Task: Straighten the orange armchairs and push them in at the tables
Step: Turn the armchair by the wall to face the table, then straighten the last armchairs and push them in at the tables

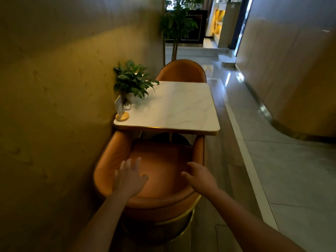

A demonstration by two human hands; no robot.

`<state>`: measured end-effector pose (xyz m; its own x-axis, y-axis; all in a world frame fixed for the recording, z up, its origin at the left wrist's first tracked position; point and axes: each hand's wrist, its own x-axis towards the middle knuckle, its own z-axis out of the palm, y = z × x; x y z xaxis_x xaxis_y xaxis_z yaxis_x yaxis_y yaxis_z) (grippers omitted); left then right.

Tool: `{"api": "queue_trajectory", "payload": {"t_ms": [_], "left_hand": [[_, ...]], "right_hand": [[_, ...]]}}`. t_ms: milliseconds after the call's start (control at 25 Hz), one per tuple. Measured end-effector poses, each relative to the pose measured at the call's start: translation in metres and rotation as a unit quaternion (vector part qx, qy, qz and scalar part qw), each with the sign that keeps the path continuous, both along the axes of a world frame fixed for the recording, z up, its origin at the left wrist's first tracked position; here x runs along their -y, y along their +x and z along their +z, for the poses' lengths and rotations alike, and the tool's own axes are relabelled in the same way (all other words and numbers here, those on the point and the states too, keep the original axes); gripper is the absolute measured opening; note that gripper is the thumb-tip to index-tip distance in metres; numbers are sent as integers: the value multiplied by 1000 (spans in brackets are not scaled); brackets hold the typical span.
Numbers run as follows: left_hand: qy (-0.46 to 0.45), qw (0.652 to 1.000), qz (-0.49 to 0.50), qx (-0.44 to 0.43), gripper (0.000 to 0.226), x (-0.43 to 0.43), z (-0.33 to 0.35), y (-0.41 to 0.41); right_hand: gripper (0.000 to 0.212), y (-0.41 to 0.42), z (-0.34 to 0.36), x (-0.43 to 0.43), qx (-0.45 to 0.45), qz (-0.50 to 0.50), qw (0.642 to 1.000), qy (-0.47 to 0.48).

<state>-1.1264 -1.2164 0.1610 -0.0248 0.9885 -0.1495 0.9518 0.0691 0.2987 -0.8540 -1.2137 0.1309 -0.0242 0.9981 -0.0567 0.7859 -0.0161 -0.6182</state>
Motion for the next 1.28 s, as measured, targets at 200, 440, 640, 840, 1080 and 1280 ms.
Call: {"api": "queue_trajectory", "payload": {"t_ms": [200,440,640,840,1080,1280], "left_hand": [[33,998,-47,13,76,-8,17,59],[46,995,-81,34,73,-36,24,175],[43,994,-92,26,72,-59,32,280],[63,995,-77,10,69,-85,51,378],[84,994,-73,-2,67,-135,61,455],[85,993,-73,-21,70,-207,54,505]], "right_hand": [[61,47,20,1,4,-18,999,33],[62,145,33,-18,7,-33,998,58],[63,245,40,-38,24,-26,997,64],[62,337,52,-64,33,-14,997,75],[62,403,64,-121,38,-7,995,95],[61,448,65,-189,51,-1,994,99]]}}
